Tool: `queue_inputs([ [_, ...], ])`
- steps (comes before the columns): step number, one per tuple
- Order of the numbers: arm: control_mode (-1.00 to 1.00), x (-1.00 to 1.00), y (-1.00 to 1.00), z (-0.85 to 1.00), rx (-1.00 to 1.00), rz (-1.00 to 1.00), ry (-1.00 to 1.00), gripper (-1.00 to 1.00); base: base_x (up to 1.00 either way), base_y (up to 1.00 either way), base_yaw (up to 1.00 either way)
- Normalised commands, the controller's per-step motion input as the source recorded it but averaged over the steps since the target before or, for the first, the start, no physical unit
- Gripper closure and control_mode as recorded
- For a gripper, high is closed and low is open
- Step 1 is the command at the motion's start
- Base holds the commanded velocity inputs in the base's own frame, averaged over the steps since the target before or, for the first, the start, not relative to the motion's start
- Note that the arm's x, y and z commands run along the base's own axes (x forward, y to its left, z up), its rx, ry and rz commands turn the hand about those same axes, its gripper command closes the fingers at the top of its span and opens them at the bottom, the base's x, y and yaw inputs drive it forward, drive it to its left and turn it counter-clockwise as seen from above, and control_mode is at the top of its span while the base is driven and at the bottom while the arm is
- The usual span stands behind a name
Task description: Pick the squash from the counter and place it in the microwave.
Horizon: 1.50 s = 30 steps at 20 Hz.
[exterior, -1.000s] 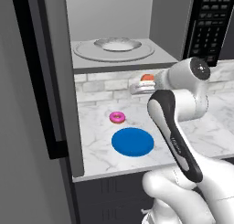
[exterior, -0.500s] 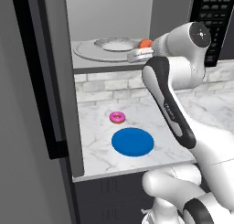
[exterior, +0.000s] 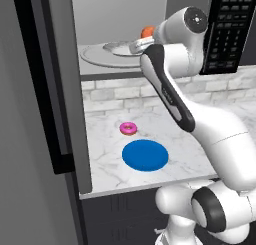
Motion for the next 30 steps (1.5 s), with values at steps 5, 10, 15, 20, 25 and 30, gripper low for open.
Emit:
queue_inputs([
  [5, -1.0, 0.81, 0.09, -0.05, 0.0, 0.0, 0.0, 1.0, 0.0, 0.0, 0.0],
  [10, -1.0, 0.74, 0.08, 0.02, 0.0, 0.0, 0.15, 1.0, 0.0, 0.0, 0.0],
  [15, -1.0, 0.3, 0.44, -0.26, 0.0, 0.0, 0.15, 1.0, 0.0, 0.0, 0.0],
  [20, -1.0, 0.39, 0.09, -0.01, 0.0, 0.0, 0.0, 1.0, 0.0, 0.0, 0.0],
  [25, -1.0, 0.11, 0.0, -0.11, 0.0, 0.0, 0.0, 1.0, 0.0, 0.0, 0.0],
  [30, -1.0, 0.18, -0.02, -0.24, 0.0, 0.0, 0.0, 1.0, 0.0, 0.0, 0.0],
])
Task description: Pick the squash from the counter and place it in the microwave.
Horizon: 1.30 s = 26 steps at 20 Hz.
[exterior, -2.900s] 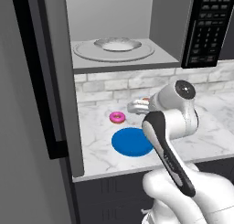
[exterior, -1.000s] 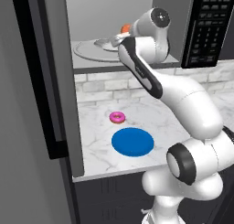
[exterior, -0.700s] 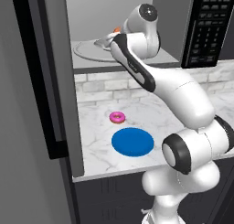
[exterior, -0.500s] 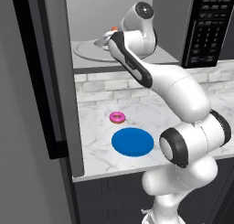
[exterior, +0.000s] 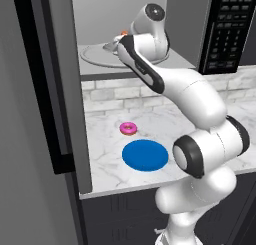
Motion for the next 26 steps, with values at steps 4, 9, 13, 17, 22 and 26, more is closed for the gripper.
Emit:
queue_inputs([
  [4, -1.0, 0.2, -0.06, -0.21, 0.0, 0.0, 0.01, 1.0, 0.0, 0.0, 0.0],
  [9, -1.0, 0.14, -0.13, -0.14, 0.01, 0.0, 0.01, 1.0, 0.0, 0.0, 0.0],
  [13, -1.0, 0.05, -0.1, -0.07, 0.0, 0.0, 0.02, 1.0, 0.0, 0.0, 0.0],
  [17, -1.0, 0.02, -0.07, 0.0, 0.02, 0.0, 0.0, 1.0, 0.0, 0.0, 0.0],
  [22, -1.0, 0.11, 0.0, 0.0, 0.02, 0.0, 0.0, -1.0, 0.0, 0.0, 0.0],
  [26, -1.0, 0.11, 0.0, 0.0, 0.01, 0.0, 0.01, -1.0, 0.0, 0.0, 0.0],
])
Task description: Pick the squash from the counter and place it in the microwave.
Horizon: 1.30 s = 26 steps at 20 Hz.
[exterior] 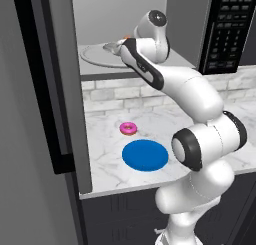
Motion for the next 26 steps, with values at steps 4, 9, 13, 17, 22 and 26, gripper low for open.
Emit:
queue_inputs([
  [4, -1.0, 0.02, -0.03, 0.02, 0.03, 0.0, 0.0, -1.0, 0.0, 0.0, 0.0],
  [9, -1.0, -0.12, -0.01, 0.15, 0.0, 0.0, 0.0, -1.0, 0.0, 0.0, 0.0],
  [13, -1.0, -0.87, 0.0, 0.12, 0.03, 0.0, -0.03, -1.0, 0.0, 0.0, 0.0],
  [17, -1.0, -1.0, -0.15, 0.27, 0.02, 0.0, -0.15, -1.0, 0.0, 0.0, 0.0],
  [22, -1.0, -1.0, -0.43, 0.08, 0.07, -0.01, -0.13, -1.0, 0.0, 0.0, 0.0],
  [26, -1.0, -1.0, -0.33, 0.0, 0.07, -0.05, -0.11, -1.0, 0.0, 0.0, 0.0],
])
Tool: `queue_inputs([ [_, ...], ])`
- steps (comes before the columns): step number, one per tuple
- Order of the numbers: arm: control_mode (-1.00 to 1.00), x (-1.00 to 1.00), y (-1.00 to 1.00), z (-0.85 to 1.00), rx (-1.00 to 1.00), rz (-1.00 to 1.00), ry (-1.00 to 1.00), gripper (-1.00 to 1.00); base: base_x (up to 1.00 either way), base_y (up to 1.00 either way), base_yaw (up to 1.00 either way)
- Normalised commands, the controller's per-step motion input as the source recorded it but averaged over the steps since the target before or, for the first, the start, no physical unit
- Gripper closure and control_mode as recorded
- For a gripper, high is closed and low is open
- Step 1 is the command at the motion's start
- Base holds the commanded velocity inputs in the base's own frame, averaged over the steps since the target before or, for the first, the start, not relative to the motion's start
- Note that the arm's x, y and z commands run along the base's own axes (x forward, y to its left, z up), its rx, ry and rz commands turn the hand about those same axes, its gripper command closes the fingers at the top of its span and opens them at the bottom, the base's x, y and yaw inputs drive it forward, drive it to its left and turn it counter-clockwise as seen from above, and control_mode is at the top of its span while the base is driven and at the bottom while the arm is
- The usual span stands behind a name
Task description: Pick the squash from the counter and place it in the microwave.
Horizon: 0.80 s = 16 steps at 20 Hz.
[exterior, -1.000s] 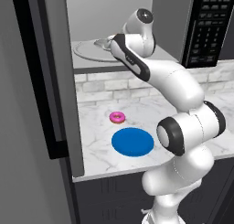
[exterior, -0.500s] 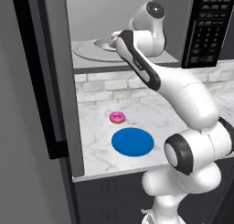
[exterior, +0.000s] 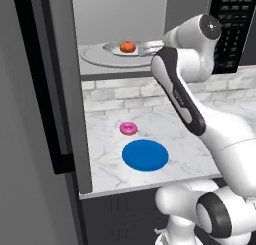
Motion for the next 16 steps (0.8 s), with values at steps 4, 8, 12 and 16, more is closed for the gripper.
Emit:
queue_inputs([
  [4, -1.0, -1.0, -0.13, -0.09, 0.04, -0.13, -0.02, -1.0, 0.0, 0.0, 0.0],
  [8, -1.0, -1.0, 0.01, -0.42, 0.02, -0.18, 0.09, -1.0, 0.0, 0.0, 0.0],
  [12, -1.0, -1.0, 0.19, -0.83, 0.02, -0.17, 0.25, -1.0, 0.0, 0.0, 0.0],
  [16, -1.0, -1.0, 0.24, -0.98, 0.02, -0.16, 0.29, -1.0, 0.0, 0.0, 0.0],
])
